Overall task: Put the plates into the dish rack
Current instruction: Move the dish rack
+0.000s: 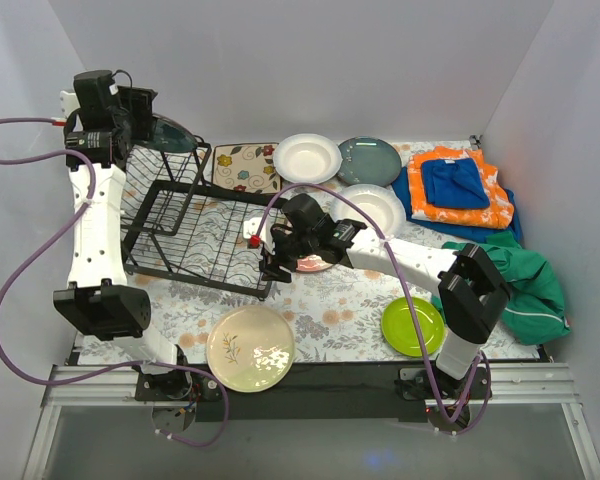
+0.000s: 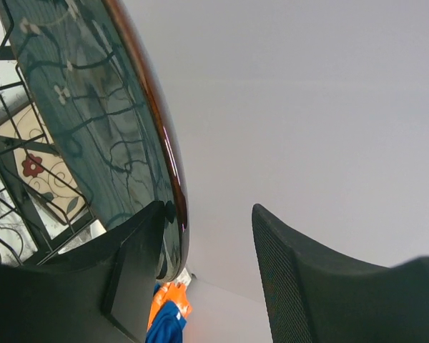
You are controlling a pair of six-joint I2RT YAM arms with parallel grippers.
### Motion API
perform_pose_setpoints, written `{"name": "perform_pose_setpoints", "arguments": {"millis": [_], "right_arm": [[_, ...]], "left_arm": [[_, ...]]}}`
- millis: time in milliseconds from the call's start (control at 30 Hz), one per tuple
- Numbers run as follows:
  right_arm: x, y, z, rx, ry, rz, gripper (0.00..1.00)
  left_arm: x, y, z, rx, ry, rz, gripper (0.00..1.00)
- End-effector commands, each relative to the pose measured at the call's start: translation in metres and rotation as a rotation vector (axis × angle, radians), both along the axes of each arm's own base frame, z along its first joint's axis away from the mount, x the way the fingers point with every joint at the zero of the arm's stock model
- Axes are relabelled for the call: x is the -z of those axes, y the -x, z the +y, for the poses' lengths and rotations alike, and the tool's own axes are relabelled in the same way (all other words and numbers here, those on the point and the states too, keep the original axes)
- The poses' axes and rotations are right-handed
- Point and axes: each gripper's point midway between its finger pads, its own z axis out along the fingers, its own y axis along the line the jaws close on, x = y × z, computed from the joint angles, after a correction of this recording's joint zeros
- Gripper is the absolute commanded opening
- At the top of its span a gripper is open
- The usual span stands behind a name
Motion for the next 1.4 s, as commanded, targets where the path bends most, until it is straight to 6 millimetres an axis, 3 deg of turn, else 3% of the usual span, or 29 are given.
{"name": "perform_pose_setpoints", "arguments": {"millis": [0, 433, 567, 633, 1033, 1200, 1367], "right_arm": [[-0.019, 0.002, -0.003, 0.001, -0.043, -0.003, 0.68], [-0.017, 0.004, -0.004, -0.002, -0.041, 0.011, 0.68], [-0.015, 0.005, -0.004, -0.004, -0.038, 0.011, 0.68], [-0.015, 0.006, -0.005, -0.005, -0.037, 0.011, 0.68], [-0.014, 0.008, -0.008, -0.006, -0.036, 0.009, 0.68], [-0.016, 0.006, -0.008, -0.003, -0.040, 0.006, 0.68], [-0.016, 0.005, -0.010, 0.001, -0.037, 0.008, 0.68]], "left_arm": [[-0.045, 0.004, -0.022, -0.113, 0.561, -0.125, 0.50], [-0.022, 0.020, -0.027, -0.101, 0.496, -0.054, 0.53], [-0.019, 0.027, -0.020, -0.136, 0.461, -0.053, 0.55], [-0.018, 0.029, -0.017, -0.147, 0.449, -0.057, 0.61], [-0.018, 0.034, -0.002, -0.188, 0.394, -0.056, 0.63], [-0.014, 0.036, 0.009, -0.211, 0.387, -0.057, 0.62], [-0.011, 0.025, 0.013, -0.209, 0.379, -0.057, 0.52]]}}
